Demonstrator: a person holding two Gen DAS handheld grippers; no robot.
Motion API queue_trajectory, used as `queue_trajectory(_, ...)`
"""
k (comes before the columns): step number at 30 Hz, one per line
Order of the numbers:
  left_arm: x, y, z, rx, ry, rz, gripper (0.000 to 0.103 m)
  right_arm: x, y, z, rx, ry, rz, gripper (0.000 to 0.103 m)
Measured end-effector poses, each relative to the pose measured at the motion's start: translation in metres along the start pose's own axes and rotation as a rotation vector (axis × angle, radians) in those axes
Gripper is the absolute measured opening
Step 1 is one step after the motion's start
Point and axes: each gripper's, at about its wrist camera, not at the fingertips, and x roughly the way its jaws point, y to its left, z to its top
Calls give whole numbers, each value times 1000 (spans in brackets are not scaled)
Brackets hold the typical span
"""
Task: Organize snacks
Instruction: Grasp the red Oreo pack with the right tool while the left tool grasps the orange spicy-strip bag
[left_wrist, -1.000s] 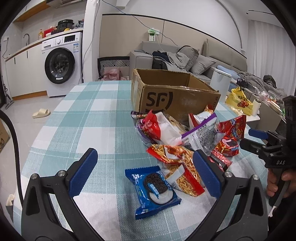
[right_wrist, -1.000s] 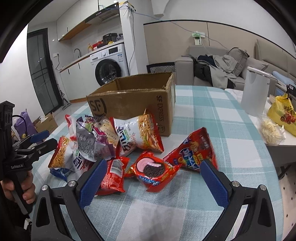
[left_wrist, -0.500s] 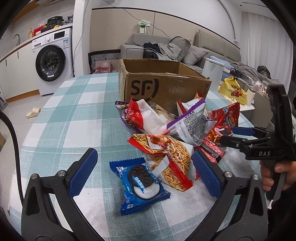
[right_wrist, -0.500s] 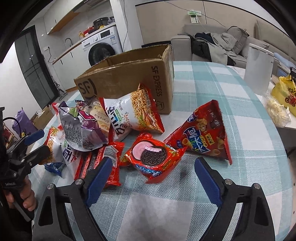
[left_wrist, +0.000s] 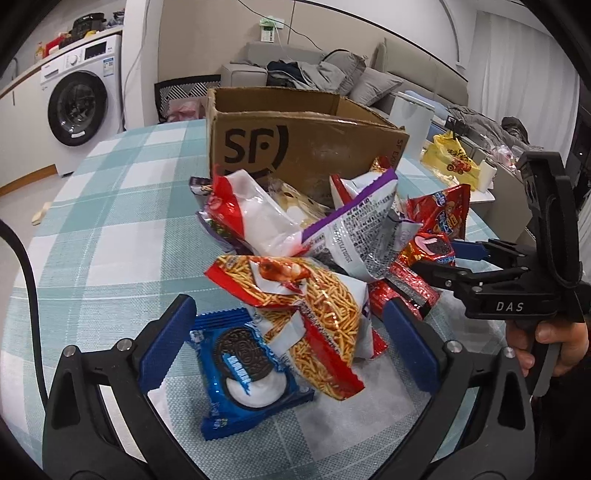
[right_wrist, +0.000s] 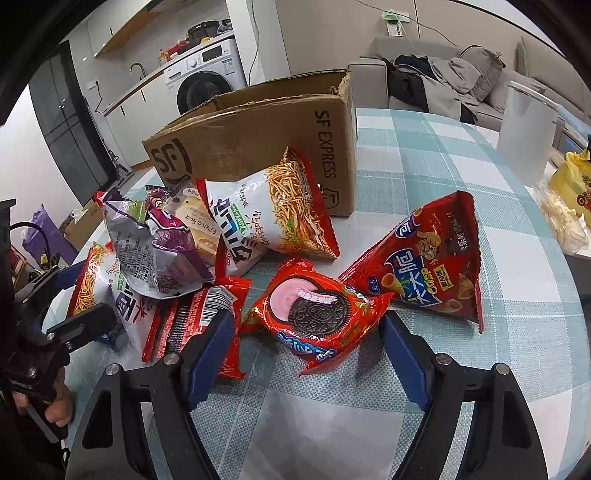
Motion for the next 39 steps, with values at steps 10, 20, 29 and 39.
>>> queue_trajectory(10,15,-19,2,44,30,-39,72,7,2,4,-9,12,-13,81)
queue_trajectory(20,14,-16,-1,33,35,-85,50,6,3,2,-13,12,-16,70)
queue_trajectory(29,6,-12,-2,22,22,-100,49,-3,-3,-5,6,-5,18,56)
queue_trajectory(39,-4,-11,-4,25,-9,-102,49,-17,-8,-10,32,-53,45,53)
